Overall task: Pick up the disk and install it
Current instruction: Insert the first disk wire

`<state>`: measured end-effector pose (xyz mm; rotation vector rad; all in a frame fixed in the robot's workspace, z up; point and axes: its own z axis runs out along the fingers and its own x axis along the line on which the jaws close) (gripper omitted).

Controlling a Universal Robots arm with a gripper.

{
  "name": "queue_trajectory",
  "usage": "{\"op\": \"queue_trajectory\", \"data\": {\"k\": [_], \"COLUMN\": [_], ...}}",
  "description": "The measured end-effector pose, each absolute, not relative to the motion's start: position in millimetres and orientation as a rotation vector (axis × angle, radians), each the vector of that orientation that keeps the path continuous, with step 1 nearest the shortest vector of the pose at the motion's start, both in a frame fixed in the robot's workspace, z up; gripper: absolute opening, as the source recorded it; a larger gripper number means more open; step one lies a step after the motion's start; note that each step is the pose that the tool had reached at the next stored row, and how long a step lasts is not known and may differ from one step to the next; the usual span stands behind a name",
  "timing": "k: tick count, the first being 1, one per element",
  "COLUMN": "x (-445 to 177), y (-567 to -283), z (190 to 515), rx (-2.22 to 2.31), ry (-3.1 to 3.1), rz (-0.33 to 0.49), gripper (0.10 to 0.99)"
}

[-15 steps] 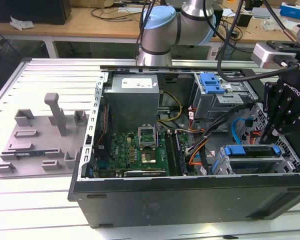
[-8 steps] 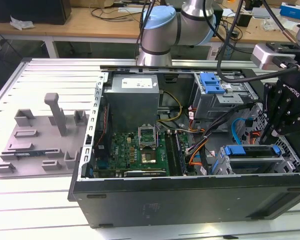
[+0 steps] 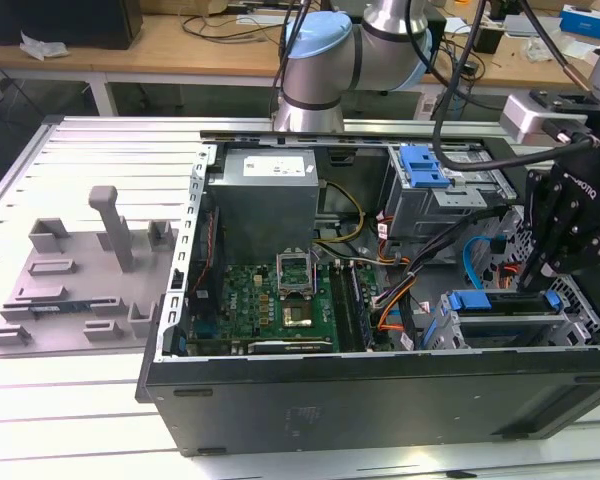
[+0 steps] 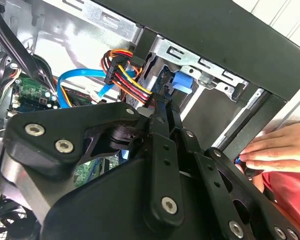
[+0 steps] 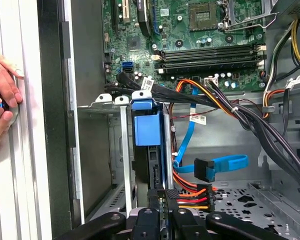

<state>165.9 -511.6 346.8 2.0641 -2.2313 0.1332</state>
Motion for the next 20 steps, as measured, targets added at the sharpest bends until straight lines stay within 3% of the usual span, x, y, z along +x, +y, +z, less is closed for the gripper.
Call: {"op": "queue_trajectory", "data": {"k": [17,18,20], "x": [165.9,165.9,165.9], "y": [-512.7,-512.7,-512.7], "z": [337.2,337.1,337.1], "rx": [2.064,2.064,2.064], "ry": [-2.231,-2.231,-2.231], "rz": [0.133,0.133,0.133], "gripper": [0.165,0.176,0.302]}}
